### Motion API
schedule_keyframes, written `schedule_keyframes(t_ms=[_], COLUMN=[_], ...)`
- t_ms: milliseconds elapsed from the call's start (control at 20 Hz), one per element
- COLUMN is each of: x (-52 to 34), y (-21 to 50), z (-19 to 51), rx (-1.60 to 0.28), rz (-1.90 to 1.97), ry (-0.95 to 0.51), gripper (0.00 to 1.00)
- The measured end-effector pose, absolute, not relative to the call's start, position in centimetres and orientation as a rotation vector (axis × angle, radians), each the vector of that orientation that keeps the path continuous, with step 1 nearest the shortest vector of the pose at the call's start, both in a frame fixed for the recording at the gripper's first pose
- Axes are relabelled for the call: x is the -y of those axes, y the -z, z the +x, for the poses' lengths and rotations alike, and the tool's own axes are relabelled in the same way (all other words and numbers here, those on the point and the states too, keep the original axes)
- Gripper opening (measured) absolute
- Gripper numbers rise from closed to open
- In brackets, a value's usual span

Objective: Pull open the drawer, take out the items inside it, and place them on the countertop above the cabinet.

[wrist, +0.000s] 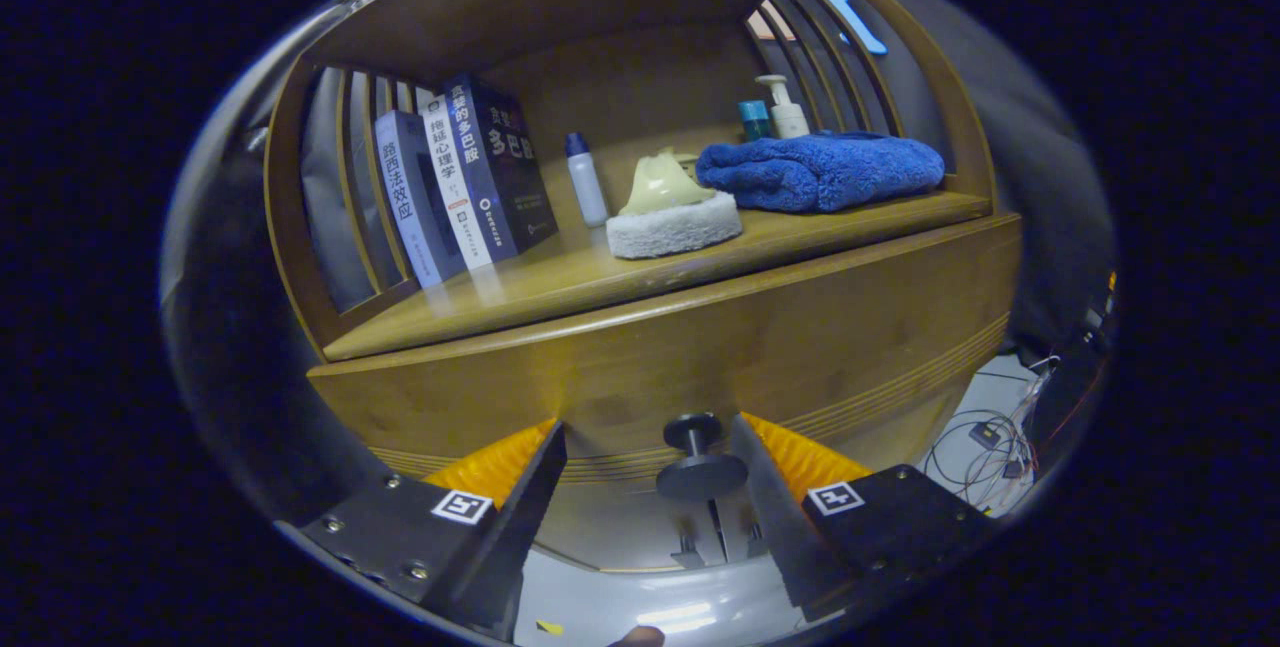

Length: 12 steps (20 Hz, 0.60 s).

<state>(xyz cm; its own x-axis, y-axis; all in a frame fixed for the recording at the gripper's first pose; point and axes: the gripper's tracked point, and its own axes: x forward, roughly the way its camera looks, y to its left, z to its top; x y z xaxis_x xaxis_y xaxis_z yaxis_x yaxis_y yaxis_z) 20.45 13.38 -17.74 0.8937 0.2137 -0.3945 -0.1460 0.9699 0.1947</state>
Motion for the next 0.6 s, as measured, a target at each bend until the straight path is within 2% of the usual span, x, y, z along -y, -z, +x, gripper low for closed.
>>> schedule_keyframes(t_ms=[600], x=[-13.7], y=[18.1], z=[21.6], rx=[-0.427], rz=[0.173], ry=[-0.189], gripper=[0.99])
